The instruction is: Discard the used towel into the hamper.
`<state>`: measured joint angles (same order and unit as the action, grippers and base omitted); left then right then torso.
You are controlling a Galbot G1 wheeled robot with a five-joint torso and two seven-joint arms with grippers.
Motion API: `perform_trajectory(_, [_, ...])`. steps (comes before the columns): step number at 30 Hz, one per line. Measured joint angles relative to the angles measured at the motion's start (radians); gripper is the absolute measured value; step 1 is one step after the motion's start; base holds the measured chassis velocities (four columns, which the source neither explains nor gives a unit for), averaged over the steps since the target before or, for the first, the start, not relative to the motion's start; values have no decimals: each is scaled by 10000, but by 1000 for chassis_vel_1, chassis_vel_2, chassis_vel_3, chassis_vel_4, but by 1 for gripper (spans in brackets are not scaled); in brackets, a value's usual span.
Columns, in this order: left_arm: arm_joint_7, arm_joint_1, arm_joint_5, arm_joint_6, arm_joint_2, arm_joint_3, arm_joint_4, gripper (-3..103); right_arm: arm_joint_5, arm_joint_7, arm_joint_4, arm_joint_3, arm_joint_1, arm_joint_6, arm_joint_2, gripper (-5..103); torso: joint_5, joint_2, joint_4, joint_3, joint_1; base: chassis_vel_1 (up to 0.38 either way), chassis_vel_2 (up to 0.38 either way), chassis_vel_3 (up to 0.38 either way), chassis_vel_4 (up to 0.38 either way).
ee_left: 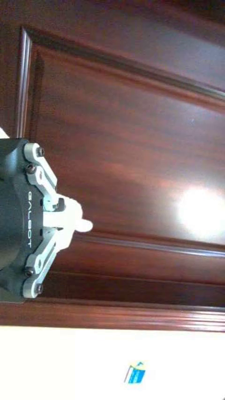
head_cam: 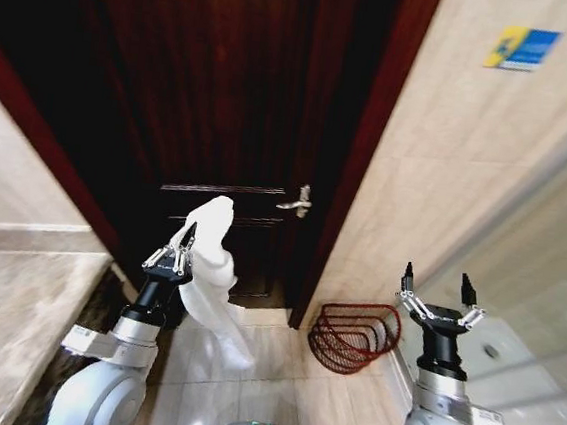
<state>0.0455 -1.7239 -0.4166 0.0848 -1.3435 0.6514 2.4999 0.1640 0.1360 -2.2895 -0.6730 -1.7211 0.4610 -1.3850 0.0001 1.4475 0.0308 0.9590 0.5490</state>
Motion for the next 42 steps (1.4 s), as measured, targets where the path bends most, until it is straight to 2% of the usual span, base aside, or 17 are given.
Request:
perform_trajectory(4, [-1, 50, -8, 12, -57, -47, 0, 2, 39, -4, 17, -31, -11, 37, 14, 100, -2, 0, 7, 0, 1, -15, 1, 0, -11])
perform_trajectory(22, [3, 107, -47, 49, -190, -132, 0, 2, 56, -47, 123, -46, 33, 97, 71, 100, -1, -1, 2, 1, 4, 0, 0, 0, 0])
perform_trajectory(34, [3, 73, -66, 52, -213, -83, 1, 2, 77, -51, 136, 6, 108, 121, 125, 100, -3, 8, 2, -5, -13, 131, -125, -122, 112])
perform_trajectory(42, [22, 19, -67, 110, -259, -78, 0, 2, 128, -29, 117, -2, 131, 139, 143, 100, -1, -2, 4, 3, 8, -11, 12, 16, -8])
